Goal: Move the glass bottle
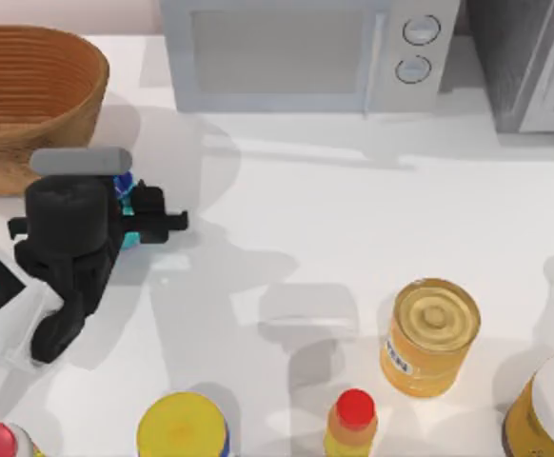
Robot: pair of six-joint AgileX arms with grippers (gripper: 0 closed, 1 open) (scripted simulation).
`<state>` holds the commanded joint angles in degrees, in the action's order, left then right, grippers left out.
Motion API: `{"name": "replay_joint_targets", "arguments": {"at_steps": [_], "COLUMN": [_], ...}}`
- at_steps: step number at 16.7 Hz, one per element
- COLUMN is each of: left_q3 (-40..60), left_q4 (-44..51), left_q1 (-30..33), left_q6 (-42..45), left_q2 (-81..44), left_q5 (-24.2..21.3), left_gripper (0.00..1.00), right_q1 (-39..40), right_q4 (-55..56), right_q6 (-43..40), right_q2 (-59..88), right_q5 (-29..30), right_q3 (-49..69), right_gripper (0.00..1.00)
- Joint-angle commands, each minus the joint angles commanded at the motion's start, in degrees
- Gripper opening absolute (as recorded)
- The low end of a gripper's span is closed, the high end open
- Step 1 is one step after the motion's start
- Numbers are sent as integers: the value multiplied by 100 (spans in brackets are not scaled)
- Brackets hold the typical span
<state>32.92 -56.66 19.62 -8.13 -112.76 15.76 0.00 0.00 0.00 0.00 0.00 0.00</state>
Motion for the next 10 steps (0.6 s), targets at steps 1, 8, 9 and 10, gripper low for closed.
{"name": "replay_joint_targets", "arguments": {"at_steps": [1, 8, 9, 10], "left_q3": [0, 0, 0, 0], "left_q4": [0, 0, 0, 0], "left_q1": [0, 0, 0, 0], "left_q6": [0, 0, 0, 0], "left_q2": [0, 0, 0, 0], "left_q5": [0, 0, 0, 0], "left_gripper": [0, 53, 60, 68], "right_q1": [0, 0, 0, 0], "right_q4": [0, 0, 0, 0], "right_q6": [0, 0, 0, 0], "right_q2": [0, 0, 0, 0], "right_q5": [0, 0, 0, 0], "right_q3": [0, 0, 0, 0], "right_gripper": [100, 100, 100, 100]}}
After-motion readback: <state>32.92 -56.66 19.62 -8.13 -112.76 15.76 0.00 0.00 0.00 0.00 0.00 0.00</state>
